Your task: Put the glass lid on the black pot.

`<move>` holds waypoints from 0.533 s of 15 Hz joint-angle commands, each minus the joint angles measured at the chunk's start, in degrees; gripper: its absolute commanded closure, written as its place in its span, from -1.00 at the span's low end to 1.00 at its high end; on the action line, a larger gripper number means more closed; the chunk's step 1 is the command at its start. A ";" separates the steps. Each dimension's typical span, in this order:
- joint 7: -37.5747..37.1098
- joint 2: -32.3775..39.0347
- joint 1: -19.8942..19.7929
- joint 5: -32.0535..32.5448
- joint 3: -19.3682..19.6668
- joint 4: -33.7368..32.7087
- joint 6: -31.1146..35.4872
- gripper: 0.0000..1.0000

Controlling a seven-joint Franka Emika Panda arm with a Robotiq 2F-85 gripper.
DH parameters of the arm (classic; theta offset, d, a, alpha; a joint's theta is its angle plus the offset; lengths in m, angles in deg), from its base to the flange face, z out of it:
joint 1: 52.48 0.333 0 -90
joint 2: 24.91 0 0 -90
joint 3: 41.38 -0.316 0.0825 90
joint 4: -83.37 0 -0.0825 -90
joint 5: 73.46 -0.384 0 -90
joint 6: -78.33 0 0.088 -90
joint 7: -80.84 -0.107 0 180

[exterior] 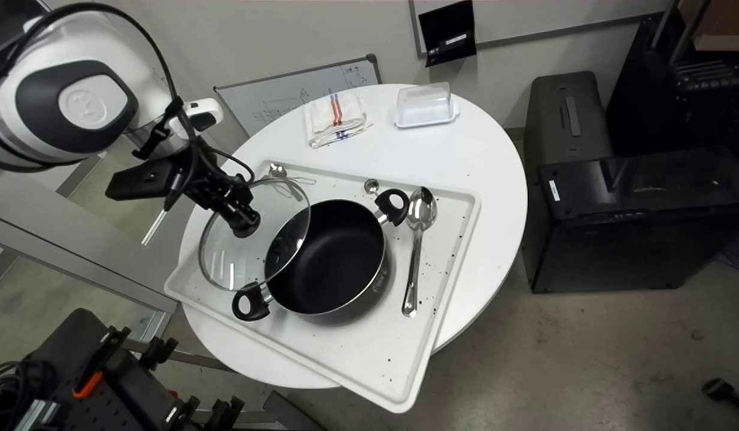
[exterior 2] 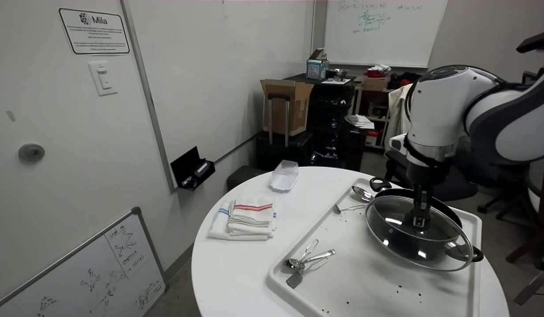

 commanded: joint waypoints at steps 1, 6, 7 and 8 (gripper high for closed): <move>1.94 -2.72 -2.96 -2.93 1.21 0.79 -2.16 0.50; 2.01 -2.06 -6.49 -5.55 3.17 -0.26 -3.14 0.50; 1.96 -1.83 -7.09 -5.99 3.50 -0.59 -3.30 0.50; 1.90 -1.62 -7.65 -6.54 3.80 -1.04 -3.60 0.50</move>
